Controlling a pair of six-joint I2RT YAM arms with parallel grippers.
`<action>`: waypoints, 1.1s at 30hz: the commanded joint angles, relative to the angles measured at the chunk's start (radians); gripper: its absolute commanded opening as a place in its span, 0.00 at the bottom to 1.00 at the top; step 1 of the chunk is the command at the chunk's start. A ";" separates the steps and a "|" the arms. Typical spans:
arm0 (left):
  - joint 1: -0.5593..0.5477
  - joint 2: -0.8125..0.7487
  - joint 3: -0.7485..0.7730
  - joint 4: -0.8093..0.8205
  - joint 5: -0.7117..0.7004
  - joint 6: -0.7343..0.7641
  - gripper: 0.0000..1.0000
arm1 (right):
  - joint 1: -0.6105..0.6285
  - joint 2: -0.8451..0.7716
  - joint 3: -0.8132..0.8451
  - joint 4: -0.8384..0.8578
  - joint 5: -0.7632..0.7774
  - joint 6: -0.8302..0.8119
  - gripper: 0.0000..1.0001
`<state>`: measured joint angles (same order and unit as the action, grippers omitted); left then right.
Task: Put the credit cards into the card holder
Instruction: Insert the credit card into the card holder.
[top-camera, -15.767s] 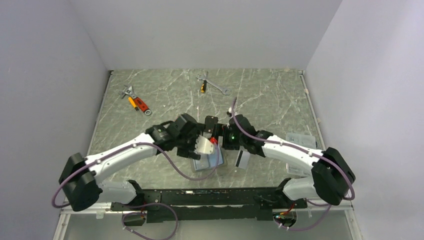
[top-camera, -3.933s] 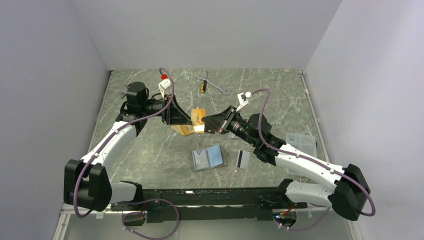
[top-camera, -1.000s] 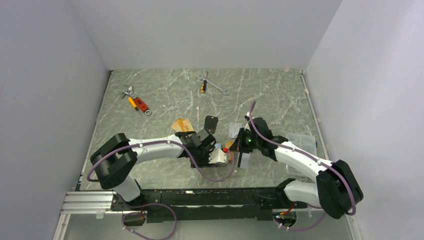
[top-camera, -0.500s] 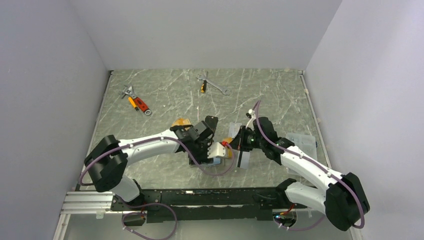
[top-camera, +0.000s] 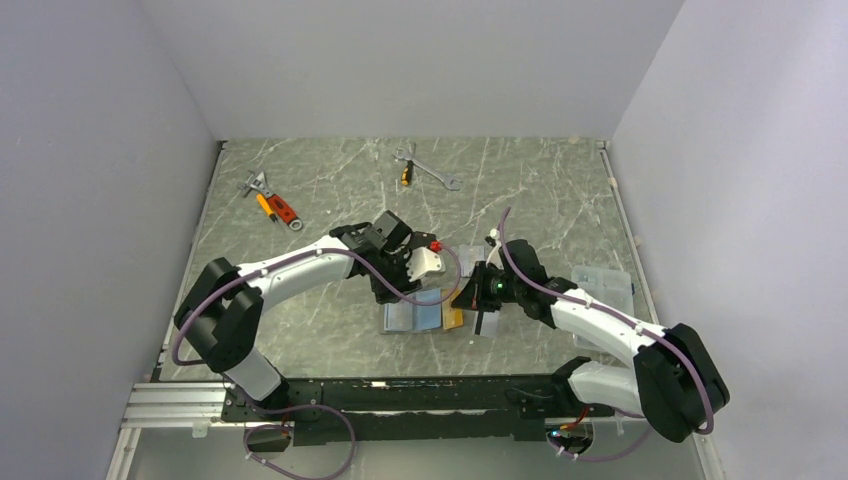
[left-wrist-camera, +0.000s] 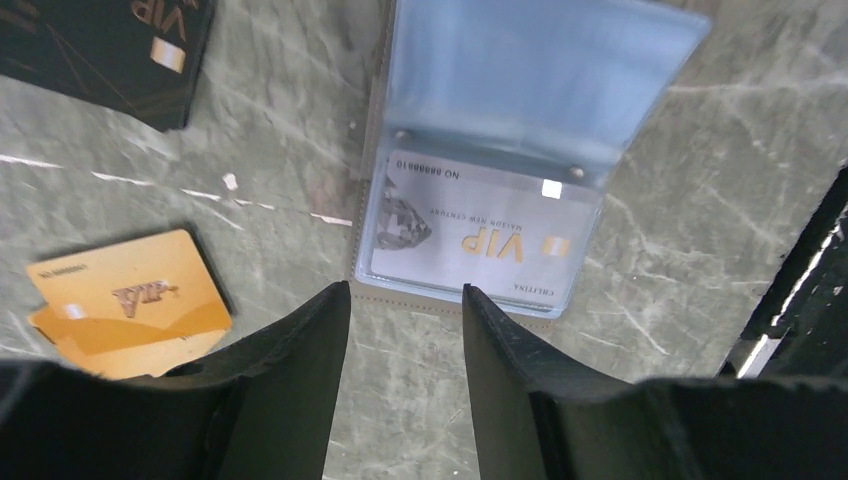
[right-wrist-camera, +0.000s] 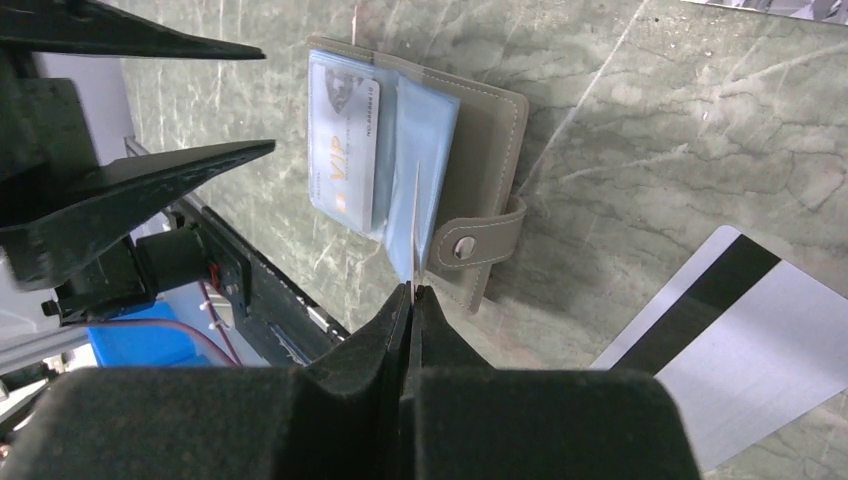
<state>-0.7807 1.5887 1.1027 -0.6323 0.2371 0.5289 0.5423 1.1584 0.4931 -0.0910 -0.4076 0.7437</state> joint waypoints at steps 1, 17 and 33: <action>0.007 0.012 -0.032 0.040 -0.006 -0.031 0.50 | -0.002 0.004 -0.008 0.076 -0.031 0.013 0.00; 0.007 0.029 -0.083 0.088 -0.037 -0.038 0.43 | 0.001 0.000 -0.048 0.096 -0.018 0.021 0.00; 0.007 0.044 -0.086 0.096 -0.042 -0.037 0.38 | 0.043 0.003 -0.061 0.126 -0.019 0.054 0.00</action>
<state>-0.7704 1.6321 1.0157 -0.5568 0.2012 0.5026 0.5735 1.1706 0.4358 -0.0151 -0.4259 0.7803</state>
